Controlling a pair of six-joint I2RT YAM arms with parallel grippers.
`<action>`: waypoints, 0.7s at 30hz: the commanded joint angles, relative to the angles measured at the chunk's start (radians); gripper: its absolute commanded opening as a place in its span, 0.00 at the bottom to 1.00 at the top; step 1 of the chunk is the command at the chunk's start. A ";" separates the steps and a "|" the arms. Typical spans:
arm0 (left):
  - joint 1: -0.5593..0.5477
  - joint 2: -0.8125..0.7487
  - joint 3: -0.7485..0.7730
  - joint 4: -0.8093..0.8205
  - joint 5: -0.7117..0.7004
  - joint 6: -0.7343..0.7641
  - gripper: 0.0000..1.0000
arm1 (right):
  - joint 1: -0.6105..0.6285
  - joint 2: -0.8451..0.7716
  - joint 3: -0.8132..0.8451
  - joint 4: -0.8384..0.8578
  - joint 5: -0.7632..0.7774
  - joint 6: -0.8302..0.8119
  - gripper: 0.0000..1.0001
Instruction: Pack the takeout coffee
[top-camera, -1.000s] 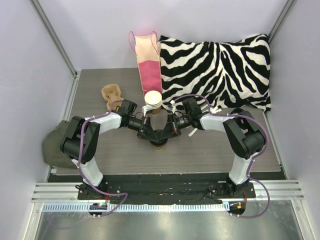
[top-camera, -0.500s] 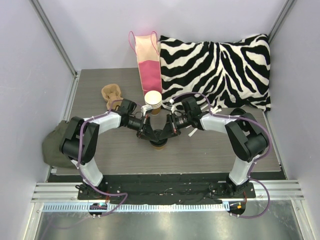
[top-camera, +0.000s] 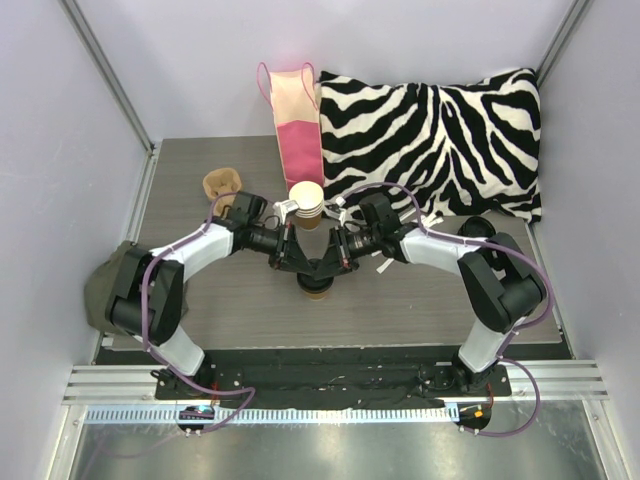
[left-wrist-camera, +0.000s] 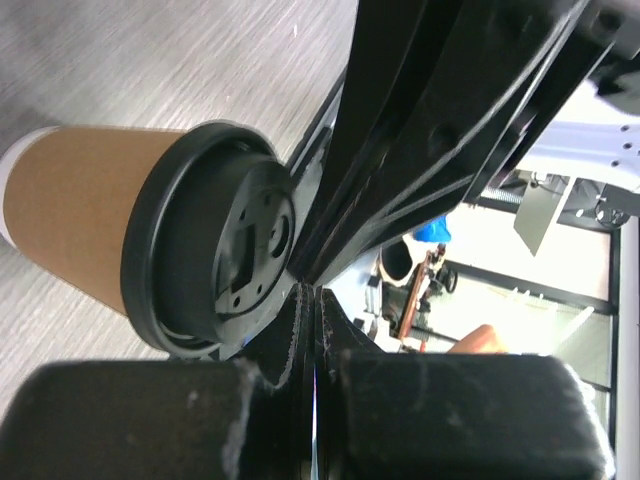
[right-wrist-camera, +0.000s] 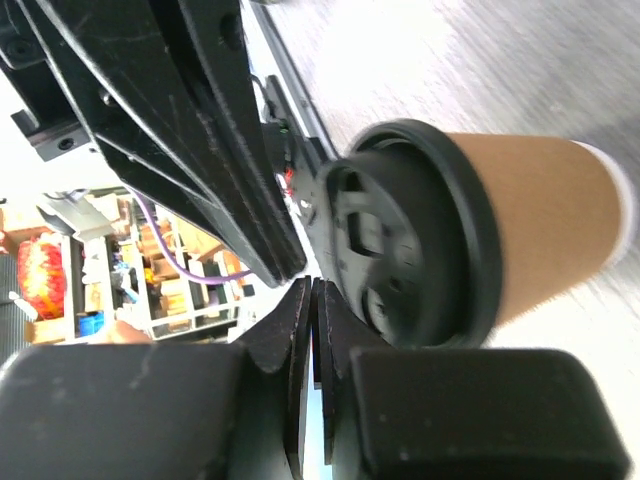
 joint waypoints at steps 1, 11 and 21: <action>0.010 -0.025 0.005 0.123 -0.007 -0.105 0.00 | 0.028 -0.056 -0.017 0.149 -0.008 0.107 0.12; 0.010 0.018 -0.024 0.190 -0.047 -0.162 0.00 | 0.058 0.016 -0.101 0.260 0.009 0.164 0.11; 0.011 0.066 -0.047 0.108 -0.120 -0.088 0.00 | 0.032 0.100 -0.140 0.295 0.013 0.185 0.10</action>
